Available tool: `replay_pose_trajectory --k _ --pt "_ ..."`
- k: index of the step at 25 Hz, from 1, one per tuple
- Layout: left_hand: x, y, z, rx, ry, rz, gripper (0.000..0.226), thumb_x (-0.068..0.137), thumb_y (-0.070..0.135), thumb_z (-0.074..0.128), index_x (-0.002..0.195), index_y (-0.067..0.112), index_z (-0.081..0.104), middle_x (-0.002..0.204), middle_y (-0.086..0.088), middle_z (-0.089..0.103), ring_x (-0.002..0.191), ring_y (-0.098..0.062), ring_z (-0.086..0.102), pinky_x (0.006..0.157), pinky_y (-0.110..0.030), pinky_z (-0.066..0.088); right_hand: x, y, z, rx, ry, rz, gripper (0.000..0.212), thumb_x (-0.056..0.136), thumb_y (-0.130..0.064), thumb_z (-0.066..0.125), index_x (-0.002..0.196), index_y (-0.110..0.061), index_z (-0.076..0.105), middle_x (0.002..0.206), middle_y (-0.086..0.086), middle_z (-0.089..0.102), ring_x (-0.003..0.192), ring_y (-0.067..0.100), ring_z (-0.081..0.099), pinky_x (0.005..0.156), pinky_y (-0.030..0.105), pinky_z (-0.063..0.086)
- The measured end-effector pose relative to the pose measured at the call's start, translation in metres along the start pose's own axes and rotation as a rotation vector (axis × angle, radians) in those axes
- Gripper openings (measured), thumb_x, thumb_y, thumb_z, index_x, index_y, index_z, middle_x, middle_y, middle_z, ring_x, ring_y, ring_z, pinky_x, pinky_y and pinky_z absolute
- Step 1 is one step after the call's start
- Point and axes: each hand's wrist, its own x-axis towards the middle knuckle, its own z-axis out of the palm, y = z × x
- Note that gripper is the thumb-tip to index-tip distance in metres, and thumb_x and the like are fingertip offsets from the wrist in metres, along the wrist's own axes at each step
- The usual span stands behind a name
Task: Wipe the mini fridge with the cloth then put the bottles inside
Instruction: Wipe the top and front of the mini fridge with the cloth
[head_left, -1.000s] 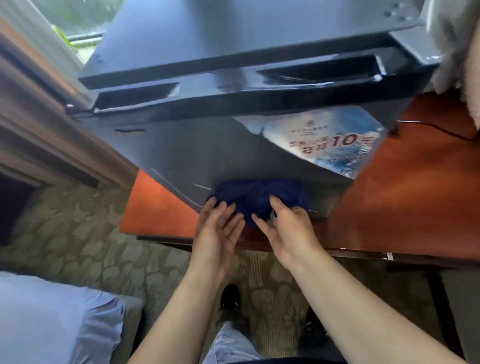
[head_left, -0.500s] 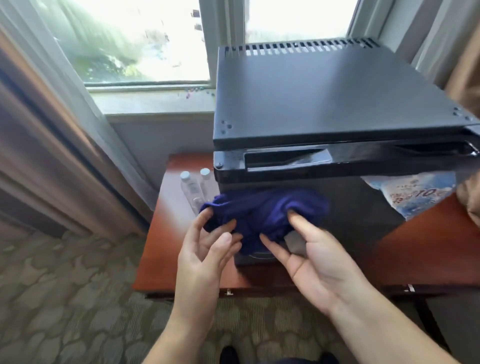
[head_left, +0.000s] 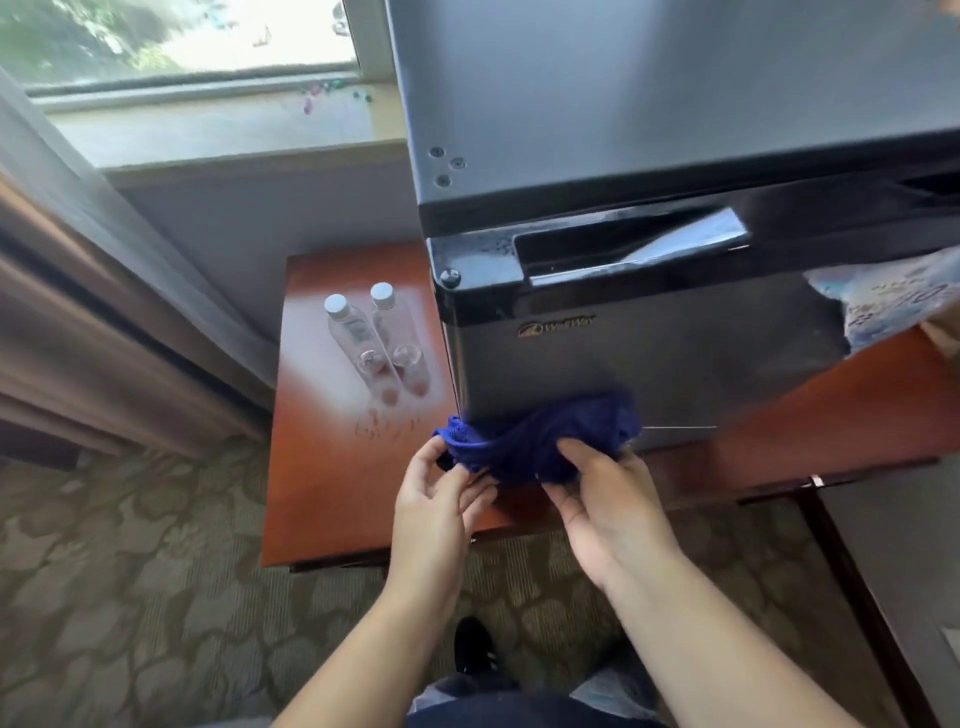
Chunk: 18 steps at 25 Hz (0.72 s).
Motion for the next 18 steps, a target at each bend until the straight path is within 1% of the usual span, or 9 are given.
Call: replay_pose_trajectory --k 3,5,6,8,10,12,14,16,18 --pt "0.032 -0.042 -0.005 -0.003 0.111 -0.111 0.041 0.096 -0.003 0.057 0.132 0.017 0.053 0.091 -0.015 0.078 0.081 -0.025 0.078 0.080 -0.034 0.063 0.037 0.034 -0.011 0.004 0.117 0.047 0.030 0.089 0.013 0.056 0.101 -0.014 0.064 0.082 0.000 0.076 0.084 0.016 0.068 0.070 0.031 0.054" --pt "0.056 -0.071 -0.007 0.055 0.237 -0.185 0.046 0.092 -0.007 0.054 0.132 0.014 0.049 0.081 -0.015 0.065 0.059 -0.023 0.066 0.086 -0.048 0.062 0.065 0.049 -0.028 0.005 0.171 0.117 0.032 0.090 0.012 0.055 0.102 -0.017 0.062 0.095 0.004 0.073 0.090 0.019 0.066 0.078 0.034 0.055" --pt "0.068 -0.084 -0.008 0.109 0.311 -0.225 0.047 0.091 -0.007 0.054 0.132 0.014 0.048 0.085 -0.014 0.061 0.058 -0.020 0.060 0.086 -0.048 0.061 0.081 0.054 -0.038 0.003 0.201 0.160 0.033 0.091 0.011 0.056 0.108 -0.017 0.061 0.104 0.007 0.070 0.096 0.022 0.065 0.086 0.038 0.056" --pt "0.084 -0.101 -0.008 0.152 0.387 -0.298 0.046 0.091 -0.006 0.053 0.133 0.012 0.049 0.095 -0.010 0.062 0.059 -0.015 0.055 0.070 -0.034 0.056 0.107 0.055 -0.059 -0.037 0.229 0.224 0.039 0.092 0.008 0.058 0.124 -0.015 0.057 0.121 0.012 0.066 0.110 0.029 0.063 0.100 0.046 0.053" --pt "0.089 -0.111 -0.002 0.038 0.336 -0.359 0.039 0.093 -0.006 0.048 0.130 0.004 0.053 0.084 -0.009 0.060 0.055 -0.014 0.050 0.057 -0.028 0.045 0.126 0.052 -0.077 -0.116 0.231 0.247 0.042 0.092 0.006 0.061 0.128 -0.014 0.054 0.126 0.013 0.064 0.115 0.031 0.063 0.099 0.043 0.055" --pt "0.085 -0.115 0.013 -0.104 0.299 -0.419 0.030 0.095 -0.007 0.045 0.120 0.001 0.059 0.093 -0.012 0.062 0.070 -0.018 0.057 0.057 -0.025 0.054 0.133 0.046 -0.088 -0.188 0.251 0.232 0.041 0.090 0.003 0.065 0.125 -0.015 0.053 0.124 0.011 0.065 0.110 0.028 0.065 0.090 0.038 0.059" --pt "0.079 -0.120 0.035 -0.201 0.303 -0.440 0.026 0.098 -0.007 0.047 0.119 0.003 0.058 0.101 -0.013 0.063 0.085 -0.021 0.061 0.068 -0.025 0.059 0.136 0.034 -0.099 -0.211 0.277 0.176 0.043 0.087 0.002 0.068 0.121 -0.018 0.048 0.118 0.008 0.065 0.102 0.024 0.067 0.085 0.036 0.060" --pt "0.070 -0.127 0.067 -0.235 0.297 -0.459 0.021 0.099 -0.006 0.049 0.116 0.002 0.058 0.099 -0.013 0.061 0.087 -0.021 0.062 0.080 -0.028 0.057 0.138 0.010 -0.115 -0.176 0.290 0.124 0.042 0.087 0.003 0.068 0.108 -0.025 0.045 0.102 0.006 0.065 0.077 0.013 0.067 0.077 0.033 0.059" --pt "0.059 -0.135 0.103 -0.245 0.261 -0.481 0.012 0.099 -0.004 0.053 0.108 0.000 0.060 0.102 -0.015 0.062 0.090 -0.021 0.064 0.090 -0.032 0.055 0.141 -0.022 -0.135 -0.179 0.289 0.076 0.042 0.088 0.004 0.066 0.098 -0.030 0.043 0.086 0.007 0.061 0.049 0.008 0.056 0.071 0.035 0.058"
